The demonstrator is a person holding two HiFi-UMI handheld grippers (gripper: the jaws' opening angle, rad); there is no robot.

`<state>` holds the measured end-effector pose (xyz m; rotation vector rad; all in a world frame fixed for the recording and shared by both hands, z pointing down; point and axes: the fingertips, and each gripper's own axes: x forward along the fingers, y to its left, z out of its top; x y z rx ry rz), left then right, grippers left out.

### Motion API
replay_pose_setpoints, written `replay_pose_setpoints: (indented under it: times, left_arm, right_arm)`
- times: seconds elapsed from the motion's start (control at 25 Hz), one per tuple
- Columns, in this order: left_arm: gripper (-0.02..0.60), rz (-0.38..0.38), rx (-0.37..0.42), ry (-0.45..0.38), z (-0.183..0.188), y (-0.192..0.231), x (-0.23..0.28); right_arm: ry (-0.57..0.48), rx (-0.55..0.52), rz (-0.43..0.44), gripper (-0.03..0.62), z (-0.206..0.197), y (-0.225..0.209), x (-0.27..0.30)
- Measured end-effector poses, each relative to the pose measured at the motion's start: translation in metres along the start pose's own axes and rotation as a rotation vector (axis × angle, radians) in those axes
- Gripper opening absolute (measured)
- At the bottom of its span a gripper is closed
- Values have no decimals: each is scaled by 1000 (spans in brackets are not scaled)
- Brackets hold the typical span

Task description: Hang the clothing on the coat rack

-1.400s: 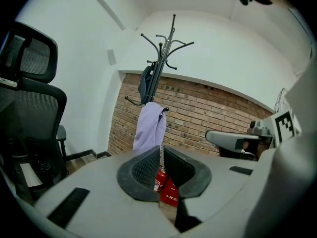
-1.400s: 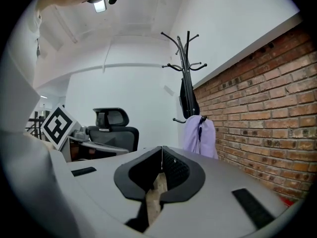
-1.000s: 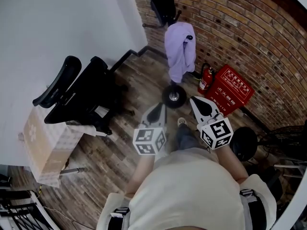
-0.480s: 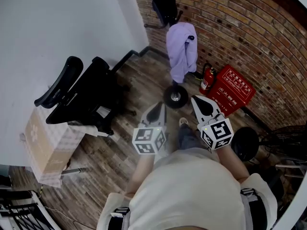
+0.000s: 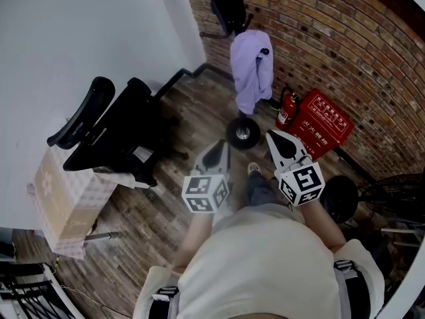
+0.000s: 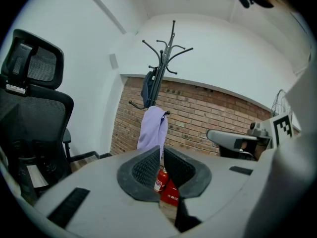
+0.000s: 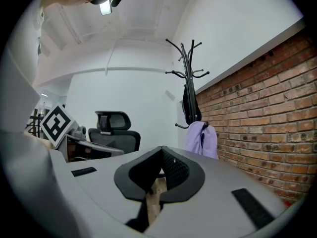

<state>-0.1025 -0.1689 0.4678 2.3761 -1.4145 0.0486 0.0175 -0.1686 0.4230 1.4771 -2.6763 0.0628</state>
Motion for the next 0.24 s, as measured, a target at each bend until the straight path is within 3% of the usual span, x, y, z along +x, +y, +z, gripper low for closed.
replay_pose_setpoints:
  times: [0.24]
  left_arm:
    - [25,2,0,9,-1,-1,-1]
  right_arm:
    - [-3,17,2,0,1,-2,0]
